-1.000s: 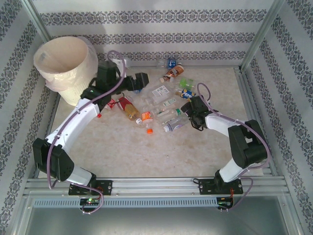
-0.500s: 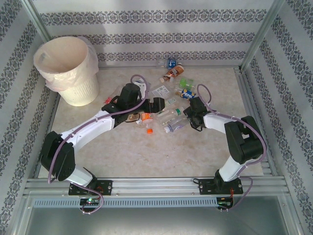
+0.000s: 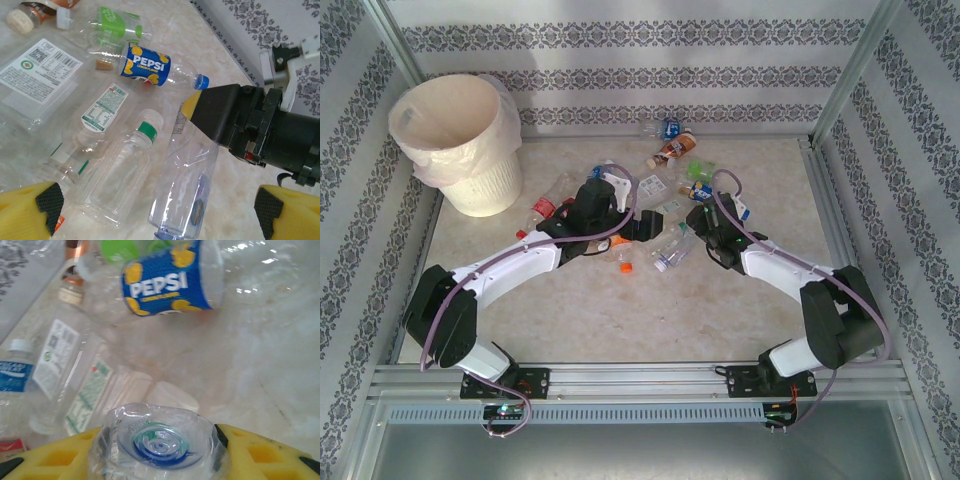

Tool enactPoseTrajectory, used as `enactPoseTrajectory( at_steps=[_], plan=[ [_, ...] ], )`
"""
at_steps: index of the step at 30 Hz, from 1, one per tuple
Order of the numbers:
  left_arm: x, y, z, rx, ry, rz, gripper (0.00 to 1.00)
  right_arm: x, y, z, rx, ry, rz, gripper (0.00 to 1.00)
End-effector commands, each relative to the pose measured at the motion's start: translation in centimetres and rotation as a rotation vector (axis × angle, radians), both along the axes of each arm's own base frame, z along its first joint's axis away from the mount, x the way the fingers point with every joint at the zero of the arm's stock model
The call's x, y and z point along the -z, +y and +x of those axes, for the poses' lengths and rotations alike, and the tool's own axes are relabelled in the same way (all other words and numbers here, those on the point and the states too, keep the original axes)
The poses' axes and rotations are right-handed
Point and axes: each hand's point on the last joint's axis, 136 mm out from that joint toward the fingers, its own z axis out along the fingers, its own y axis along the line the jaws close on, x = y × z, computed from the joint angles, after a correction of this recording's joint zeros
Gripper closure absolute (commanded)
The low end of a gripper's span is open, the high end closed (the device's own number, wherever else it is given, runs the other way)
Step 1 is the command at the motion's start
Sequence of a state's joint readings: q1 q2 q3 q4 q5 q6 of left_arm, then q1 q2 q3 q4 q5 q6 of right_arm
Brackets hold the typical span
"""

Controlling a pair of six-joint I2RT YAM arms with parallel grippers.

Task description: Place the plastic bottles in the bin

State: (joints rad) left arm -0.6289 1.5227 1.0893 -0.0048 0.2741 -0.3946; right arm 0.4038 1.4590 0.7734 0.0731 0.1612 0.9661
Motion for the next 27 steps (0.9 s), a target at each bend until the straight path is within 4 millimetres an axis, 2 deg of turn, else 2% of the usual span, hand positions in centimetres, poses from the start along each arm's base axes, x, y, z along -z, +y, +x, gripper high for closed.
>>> enactPoseTrajectory(
  at_steps=[1,10,13,16,22,27],
  plan=[
    [-2.1,-1.2,-0.9,0.112,-0.113,-0.044,0.0,-3.2,0.7,0.8,-0.075,-0.139,-0.05,0.53],
    [-4.2,-1.9,-3.5,0.336,-0.209,-0.074,0.0,-14.2,6.3,1.1,-0.379,-0.467,-0.005,0.53],
    [-5.1,-1.9,-3.9,0.423,-0.205,-0.089,0.0,-17.2,7.4,1.2,-0.422,-0.551,0.02,0.53],
    [-5.2,-2.4,-3.9,0.483,-0.193,-0.056,0.0,-19.4,8.1,1.4,-0.445,-0.603,0.037,0.53],
    [-5.1,-2.6,-1.0,0.395,-0.223,-0.016,0.0,-22.8,9.6,1.6,-0.497,-0.676,0.095,0.53],
    [-4.8,-2.2,1.3,0.308,-0.221,0.011,0.0,-24.4,10.4,1.3,-0.527,-0.707,0.149,0.52]
  ],
)
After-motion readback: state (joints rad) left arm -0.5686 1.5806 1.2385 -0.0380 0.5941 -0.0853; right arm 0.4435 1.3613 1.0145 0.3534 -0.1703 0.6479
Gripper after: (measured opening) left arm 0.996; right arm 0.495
